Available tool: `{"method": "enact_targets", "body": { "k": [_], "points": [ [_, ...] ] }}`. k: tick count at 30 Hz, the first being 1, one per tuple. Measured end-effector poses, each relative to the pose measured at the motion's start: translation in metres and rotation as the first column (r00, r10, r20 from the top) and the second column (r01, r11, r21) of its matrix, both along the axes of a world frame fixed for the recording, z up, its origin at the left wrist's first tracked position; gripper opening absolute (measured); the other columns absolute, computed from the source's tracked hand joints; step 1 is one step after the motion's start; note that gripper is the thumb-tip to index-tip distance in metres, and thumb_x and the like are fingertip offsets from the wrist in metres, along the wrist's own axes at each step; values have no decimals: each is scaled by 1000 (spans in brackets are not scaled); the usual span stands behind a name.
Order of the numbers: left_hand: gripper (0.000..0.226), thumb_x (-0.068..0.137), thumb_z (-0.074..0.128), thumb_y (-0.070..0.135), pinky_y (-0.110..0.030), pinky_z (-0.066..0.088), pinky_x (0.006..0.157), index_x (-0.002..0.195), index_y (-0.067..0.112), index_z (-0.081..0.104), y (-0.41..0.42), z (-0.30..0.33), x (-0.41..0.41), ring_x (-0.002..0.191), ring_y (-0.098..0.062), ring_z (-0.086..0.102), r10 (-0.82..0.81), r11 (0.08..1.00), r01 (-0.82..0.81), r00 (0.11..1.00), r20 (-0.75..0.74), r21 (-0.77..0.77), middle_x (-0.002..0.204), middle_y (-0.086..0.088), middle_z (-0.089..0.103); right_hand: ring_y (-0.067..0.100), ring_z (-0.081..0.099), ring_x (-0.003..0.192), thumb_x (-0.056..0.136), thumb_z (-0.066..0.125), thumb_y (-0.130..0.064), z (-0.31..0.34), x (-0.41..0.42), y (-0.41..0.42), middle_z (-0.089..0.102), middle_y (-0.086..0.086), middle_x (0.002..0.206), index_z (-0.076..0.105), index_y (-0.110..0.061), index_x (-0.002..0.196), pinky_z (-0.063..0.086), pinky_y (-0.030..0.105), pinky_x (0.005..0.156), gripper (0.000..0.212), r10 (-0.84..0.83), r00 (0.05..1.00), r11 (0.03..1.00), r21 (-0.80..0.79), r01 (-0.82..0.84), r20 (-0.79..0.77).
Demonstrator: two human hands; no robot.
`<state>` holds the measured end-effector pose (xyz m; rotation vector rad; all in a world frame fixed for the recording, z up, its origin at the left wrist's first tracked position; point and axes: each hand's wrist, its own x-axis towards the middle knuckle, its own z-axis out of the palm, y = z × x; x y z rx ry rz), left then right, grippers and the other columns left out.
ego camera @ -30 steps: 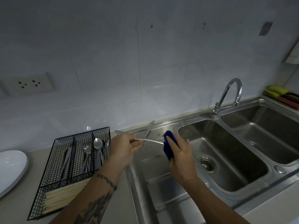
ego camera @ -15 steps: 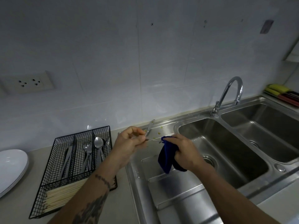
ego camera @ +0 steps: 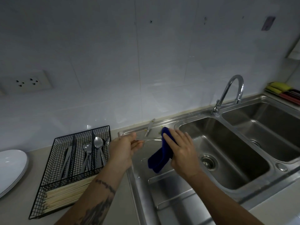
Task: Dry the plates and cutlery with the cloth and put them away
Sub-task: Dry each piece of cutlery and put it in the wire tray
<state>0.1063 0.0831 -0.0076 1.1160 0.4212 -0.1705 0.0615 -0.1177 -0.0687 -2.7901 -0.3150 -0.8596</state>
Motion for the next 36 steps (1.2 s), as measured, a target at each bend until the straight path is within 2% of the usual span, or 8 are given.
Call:
{"method": "enact_targets", "body": {
  "k": [3, 10, 15, 21, 24, 28, 32, 36],
  "points": [
    [17, 90, 64, 0, -26, 59, 56, 105, -9, 64, 2, -2, -2, 63, -20, 73, 17, 1000, -18, 1000, -24, -23, 85, -18, 73, 34, 48, 129, 65, 84, -15, -2, 0, -4, 52, 11, 141, 55, -14, 135, 34, 53, 110, 76, -72, 995, 997, -4, 72, -62],
    [15, 90, 65, 2, -28, 60, 64, 104, -3, 68, -11, 5, -9, 81, -28, 74, -45, 997, 43, 998, -32, -67, 94, -21, 73, 28, 43, 136, 79, 59, -18, 12, 5, 51, 47, 7, 147, 54, -16, 137, 29, 53, 114, 59, 141, 989, 990, -26, -140, 38],
    [22, 93, 63, 8, -33, 59, 66, 111, -4, 62, 9, -1, -9, 80, -29, 75, -78, 997, 78, 996, -42, 10, 98, -22, 73, 29, 51, 126, 64, 85, -24, -2, 5, 35, 54, 6, 139, 57, -20, 133, 37, 57, 105, 74, 39, 999, 998, -51, -40, -25],
    [19, 93, 62, 7, -33, 57, 72, 108, -4, 65, 6, -3, -9, 75, -26, 75, -47, 996, 49, 999, -24, 71, 92, -18, 75, 29, 48, 127, 80, 47, -30, 12, 6, 51, 53, 6, 140, 56, -21, 135, 38, 51, 104, 56, 158, 987, 986, -55, -158, -4],
    [16, 93, 63, 6, -27, 59, 64, 106, -3, 63, 14, -7, -8, 74, -28, 75, 27, 999, -25, 998, -56, 39, 96, -20, 73, 30, 49, 125, 79, 61, -24, -4, 5, 29, 54, 8, 140, 54, -21, 136, 42, 50, 101, 58, 133, 991, 990, -52, -133, -11],
    [17, 94, 60, 5, -29, 60, 72, 108, -5, 63, 19, -10, -7, 79, -28, 75, 37, 998, -35, 998, -58, 44, 103, -21, 72, 32, 50, 122, 65, 84, -13, -10, 3, 18, 54, 9, 139, 55, -17, 134, 44, 49, 101, 75, 49, 999, 998, -29, -49, -8],
    [20, 94, 60, 5, -29, 60, 59, 110, -5, 62, 9, -11, -6, 72, -26, 75, 53, 998, -51, 996, -71, 19, 95, -21, 73, 30, 47, 128, 74, 75, -12, -1, 2, 46, 53, 8, 141, 57, -14, 134, 38, 50, 107, 62, 142, 987, 990, 4, -142, 70],
    [13, 95, 58, 7, -33, 58, 70, 105, -1, 63, 14, -12, -8, 77, -27, 72, 31, 998, -37, 993, -110, -49, 89, -18, 73, 31, 46, 132, 86, 48, -25, -3, 4, 50, 52, 9, 143, 59, -12, 133, 41, 52, 106, 49, 245, 968, 970, 0, -245, 55]
  ]
}}
